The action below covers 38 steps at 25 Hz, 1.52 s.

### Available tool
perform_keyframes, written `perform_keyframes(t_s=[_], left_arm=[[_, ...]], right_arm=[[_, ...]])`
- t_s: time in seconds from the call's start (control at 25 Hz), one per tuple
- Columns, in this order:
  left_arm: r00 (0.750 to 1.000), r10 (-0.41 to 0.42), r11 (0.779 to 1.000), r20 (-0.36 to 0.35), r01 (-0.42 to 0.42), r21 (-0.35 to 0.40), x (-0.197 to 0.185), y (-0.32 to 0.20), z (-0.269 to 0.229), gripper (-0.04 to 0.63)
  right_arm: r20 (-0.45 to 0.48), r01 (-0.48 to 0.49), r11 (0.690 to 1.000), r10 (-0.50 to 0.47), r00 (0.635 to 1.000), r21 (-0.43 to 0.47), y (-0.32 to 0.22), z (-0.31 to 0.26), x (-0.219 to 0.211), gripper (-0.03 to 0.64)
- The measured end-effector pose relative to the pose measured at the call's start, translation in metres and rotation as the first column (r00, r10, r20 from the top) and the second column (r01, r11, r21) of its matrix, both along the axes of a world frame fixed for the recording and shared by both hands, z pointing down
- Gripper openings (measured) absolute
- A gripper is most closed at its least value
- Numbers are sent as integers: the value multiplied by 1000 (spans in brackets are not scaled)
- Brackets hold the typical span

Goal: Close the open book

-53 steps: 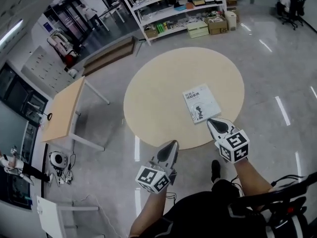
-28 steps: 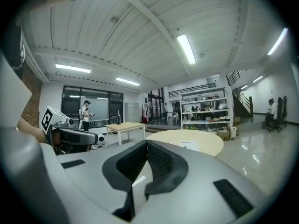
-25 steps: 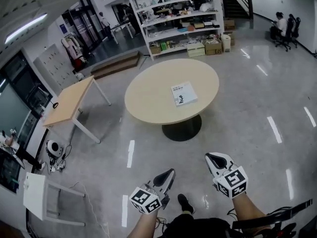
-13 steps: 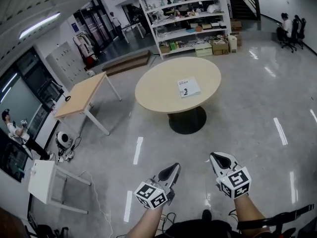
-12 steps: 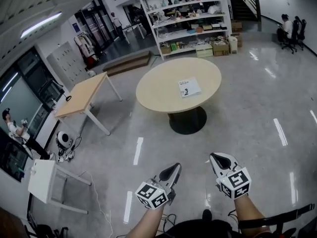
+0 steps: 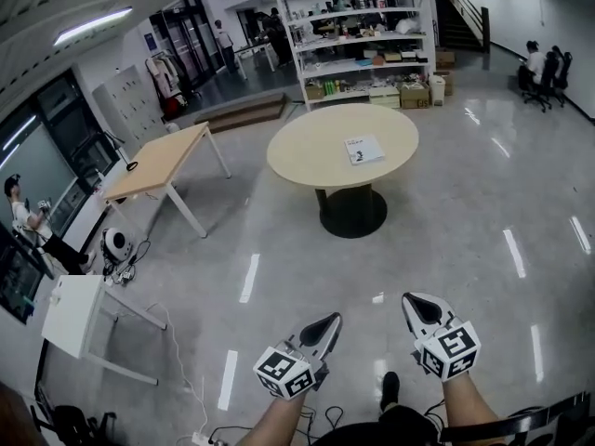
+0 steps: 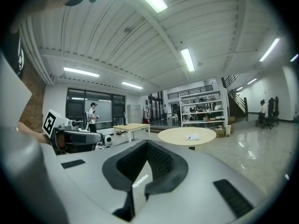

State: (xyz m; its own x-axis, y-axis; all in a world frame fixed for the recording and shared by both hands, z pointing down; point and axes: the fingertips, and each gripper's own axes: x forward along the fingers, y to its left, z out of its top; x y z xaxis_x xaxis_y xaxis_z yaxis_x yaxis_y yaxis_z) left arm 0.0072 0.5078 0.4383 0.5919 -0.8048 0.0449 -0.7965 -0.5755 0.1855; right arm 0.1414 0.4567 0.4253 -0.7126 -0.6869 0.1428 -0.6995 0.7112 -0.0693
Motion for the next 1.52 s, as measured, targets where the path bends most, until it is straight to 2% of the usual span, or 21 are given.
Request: perform_keyframes(t_s=[0.2,0.48,0.68,1.0,1.52], left_arm=[[999,35,999,-12,-35,-7,-7,76,0,-3],[999,55,998,0,-55,23,17,131,-23,-3],[999,35,999,-8,-35,19,44,150,-33,-3],[998,53,997,15,-54,51,94,170,-49,-3],[1000,26,999,15,-27,38,115,185,-49,-3]], right_arm=[[10,-49,998,50,999,-24,76,-5,2,0],[34,-45,999,45,998,-17,138,-27,20,0],[24,-44,999,44,999,-13,156,-34,47,-2],[27,-65,998,65,997,-9,177,-37,96,-2],[43,-68,998,68,997,11,193,-45,121,-2]])
